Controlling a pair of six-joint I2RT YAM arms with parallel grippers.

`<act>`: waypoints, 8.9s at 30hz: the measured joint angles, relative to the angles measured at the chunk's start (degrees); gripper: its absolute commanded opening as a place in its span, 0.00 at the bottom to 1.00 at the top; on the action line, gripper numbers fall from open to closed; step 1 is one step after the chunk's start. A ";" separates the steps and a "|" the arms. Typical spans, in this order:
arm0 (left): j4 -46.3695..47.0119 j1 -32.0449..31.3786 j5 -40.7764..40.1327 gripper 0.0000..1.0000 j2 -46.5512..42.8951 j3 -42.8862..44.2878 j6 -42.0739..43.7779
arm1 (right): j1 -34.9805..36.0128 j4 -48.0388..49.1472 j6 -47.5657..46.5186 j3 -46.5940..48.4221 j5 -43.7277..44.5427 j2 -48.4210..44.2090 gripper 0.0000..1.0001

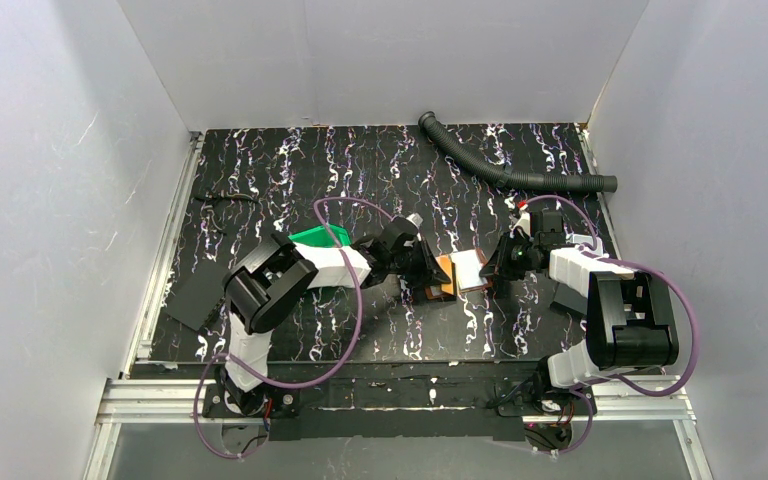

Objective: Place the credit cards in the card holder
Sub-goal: Insert the credit card into the card holder.

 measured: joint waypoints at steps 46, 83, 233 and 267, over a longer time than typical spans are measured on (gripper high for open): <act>6.12 1.10 0.07 0.00 2.94 -1.07 -2.80 | -0.11 0.49 -0.27 0.00 -1.63 0.74 0.08; 10.24 2.03 -1.92 0.00 4.45 -1.07 -1.71 | -0.27 0.87 -0.73 0.00 -2.76 1.24 0.07; 19.57 5.54 9.26 0.29 10.99 1.31 2.04 | -0.22 1.90 -0.11 -0.05 -5.76 2.38 0.08; -28.87 0.14 -0.38 0.51 13.02 28.29 14.54 | -0.11 1.87 0.60 -0.48 -6.47 2.05 0.08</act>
